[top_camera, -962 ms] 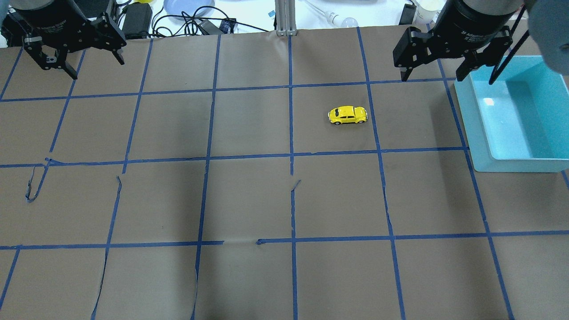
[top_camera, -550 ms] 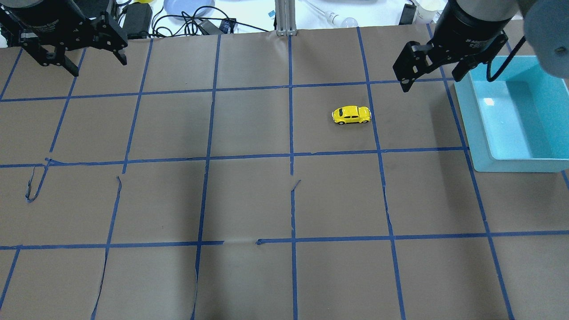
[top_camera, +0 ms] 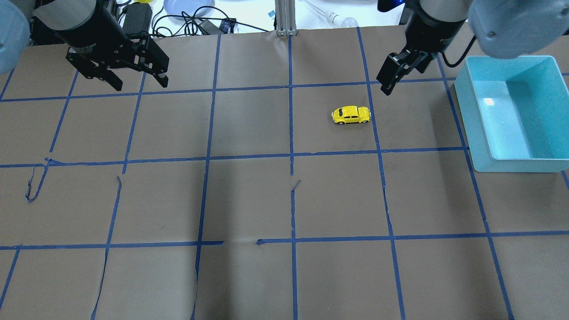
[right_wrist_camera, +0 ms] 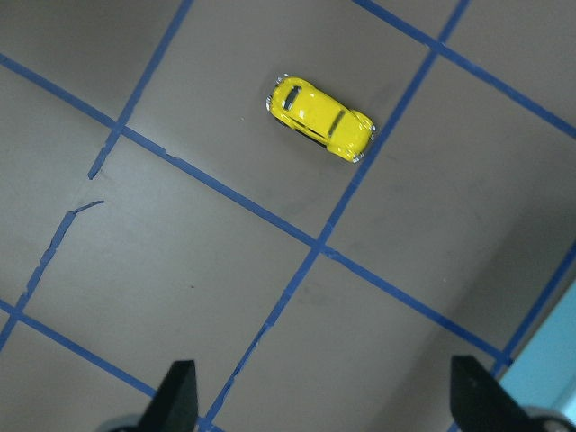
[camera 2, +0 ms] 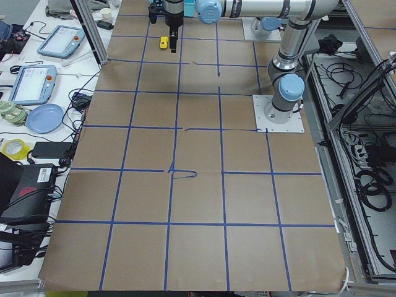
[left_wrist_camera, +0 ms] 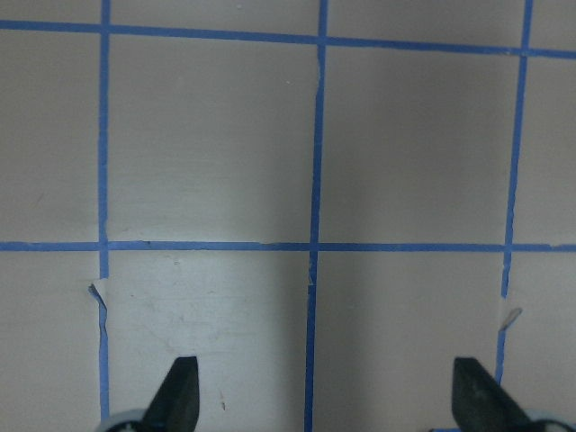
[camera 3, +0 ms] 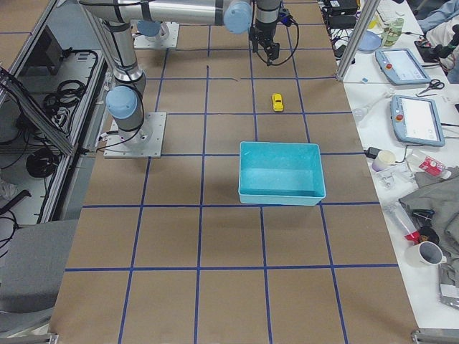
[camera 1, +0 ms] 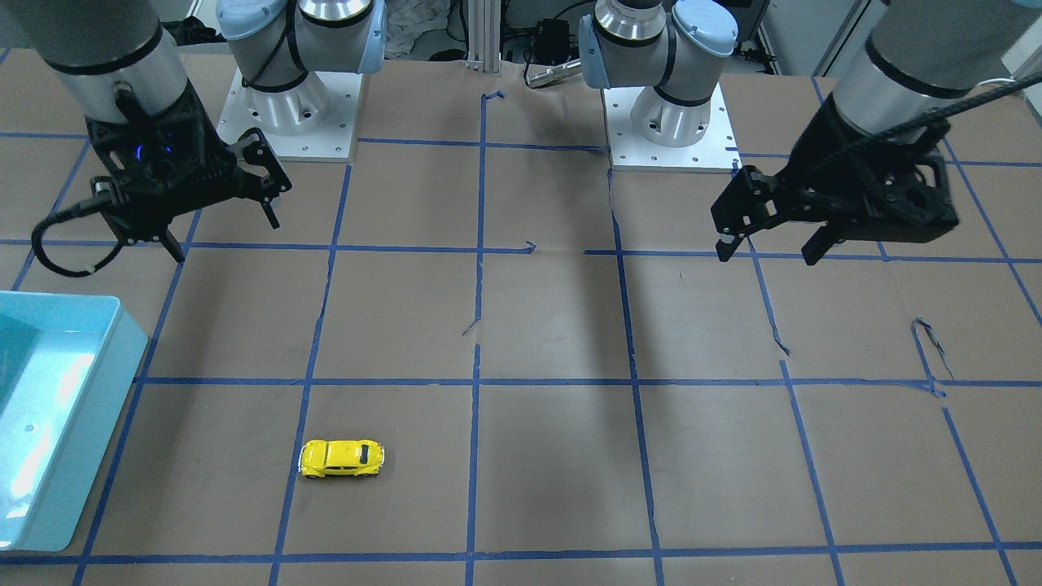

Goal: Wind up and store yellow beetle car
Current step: 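Lower the right gripper and grasp the yellow car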

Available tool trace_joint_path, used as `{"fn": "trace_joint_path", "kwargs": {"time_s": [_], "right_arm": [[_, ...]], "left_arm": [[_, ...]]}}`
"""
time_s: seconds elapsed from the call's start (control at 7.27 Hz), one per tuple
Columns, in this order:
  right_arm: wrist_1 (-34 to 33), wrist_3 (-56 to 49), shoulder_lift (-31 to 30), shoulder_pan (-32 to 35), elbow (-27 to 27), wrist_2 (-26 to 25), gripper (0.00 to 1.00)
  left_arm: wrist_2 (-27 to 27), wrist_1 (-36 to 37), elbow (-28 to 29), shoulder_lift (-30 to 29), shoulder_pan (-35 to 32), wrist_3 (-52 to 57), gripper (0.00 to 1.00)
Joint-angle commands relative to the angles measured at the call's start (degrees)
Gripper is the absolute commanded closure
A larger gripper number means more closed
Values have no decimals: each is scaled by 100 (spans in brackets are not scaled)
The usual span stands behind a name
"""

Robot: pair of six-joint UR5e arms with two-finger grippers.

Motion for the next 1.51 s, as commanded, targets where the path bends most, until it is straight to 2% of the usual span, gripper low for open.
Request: {"fn": "trace_joint_path", "kwargs": {"time_s": [0.0,0.14,0.41,0.55,0.69,1.38], "right_arm": [[-1347,-2558,1151,219,-65,79,0],[-1590,-3118,1417,237,-65,114,0],[-2205,-4174,2014,281,-47,88,0],[-2269,-4718,2191,342,-12,88,0],[-2348,-4984,2167,343,84,62,0],[-2708,-4847,2324,343,348,-8,1]], "left_arm": [[46,-37,-260,199,-68,119,0],[282,-12,-488,339,-94,146,0],[415,-37,-639,490,-95,146,0],[816,-38,-666,499,-95,155,0],[907,14,-762,508,-95,146,0],[890,76,-850,499,-86,155,0]]}}
